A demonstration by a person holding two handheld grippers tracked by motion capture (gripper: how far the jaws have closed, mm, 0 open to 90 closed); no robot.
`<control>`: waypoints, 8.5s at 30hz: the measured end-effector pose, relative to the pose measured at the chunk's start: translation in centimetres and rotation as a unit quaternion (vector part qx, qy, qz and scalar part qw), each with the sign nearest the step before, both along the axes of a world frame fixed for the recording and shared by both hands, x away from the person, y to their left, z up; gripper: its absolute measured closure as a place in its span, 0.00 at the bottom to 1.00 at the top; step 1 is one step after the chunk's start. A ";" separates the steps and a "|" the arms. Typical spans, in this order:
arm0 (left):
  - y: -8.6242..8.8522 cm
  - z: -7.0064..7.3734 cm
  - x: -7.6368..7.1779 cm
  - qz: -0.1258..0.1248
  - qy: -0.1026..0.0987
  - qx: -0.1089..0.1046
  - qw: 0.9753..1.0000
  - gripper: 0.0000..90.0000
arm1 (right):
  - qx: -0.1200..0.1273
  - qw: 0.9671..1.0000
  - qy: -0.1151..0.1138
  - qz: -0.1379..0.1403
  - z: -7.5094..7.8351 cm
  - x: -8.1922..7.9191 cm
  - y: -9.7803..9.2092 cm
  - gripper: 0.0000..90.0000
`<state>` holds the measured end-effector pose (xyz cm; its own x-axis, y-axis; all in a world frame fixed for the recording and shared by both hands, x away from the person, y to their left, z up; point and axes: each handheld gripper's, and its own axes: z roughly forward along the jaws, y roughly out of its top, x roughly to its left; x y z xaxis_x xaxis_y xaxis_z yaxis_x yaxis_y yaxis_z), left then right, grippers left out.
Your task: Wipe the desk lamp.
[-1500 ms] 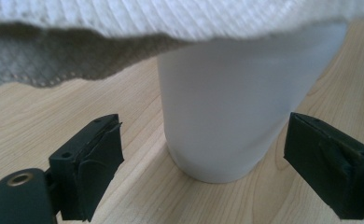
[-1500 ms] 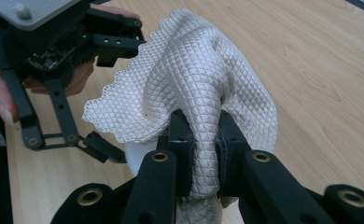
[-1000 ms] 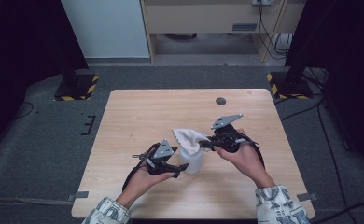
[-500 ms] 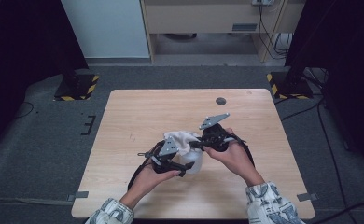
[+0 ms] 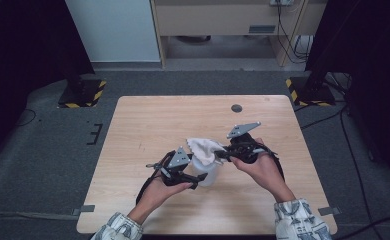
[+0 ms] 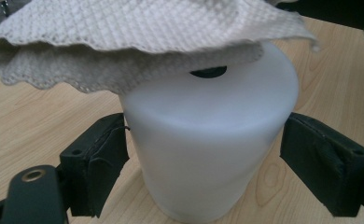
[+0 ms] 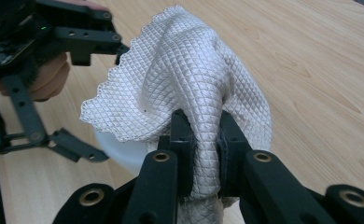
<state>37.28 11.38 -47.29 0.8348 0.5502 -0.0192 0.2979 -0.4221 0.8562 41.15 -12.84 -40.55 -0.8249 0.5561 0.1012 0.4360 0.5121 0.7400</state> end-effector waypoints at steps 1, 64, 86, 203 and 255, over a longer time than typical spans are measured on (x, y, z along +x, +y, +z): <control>0.0 0.0 0.0 0.000 0.001 0.000 1.000 0.16 | 0.000 1.000 0.002 -0.002 -0.1 0.2 0.0 0.89; 0.0 -0.2 -0.1 -0.004 -0.003 0.014 1.000 0.16 | -0.025 0.999 0.010 0.044 0.5 -1.8 1.3 0.89; 0.0 -0.2 -0.1 -0.001 -0.005 0.017 1.000 0.17 | -0.051 0.998 0.002 0.023 0.5 1.6 3.5 0.89; 0.6 0.0 0.0 0.003 -0.003 -0.003 1.000 0.19 | 0.001 1.000 0.023 0.001 -5.6 1.9 -0.6 0.90; 0.5 0.0 0.1 0.002 0.001 0.003 1.000 0.15 | 0.000 1.000 0.018 -0.002 -5.6 1.4 -0.1 0.90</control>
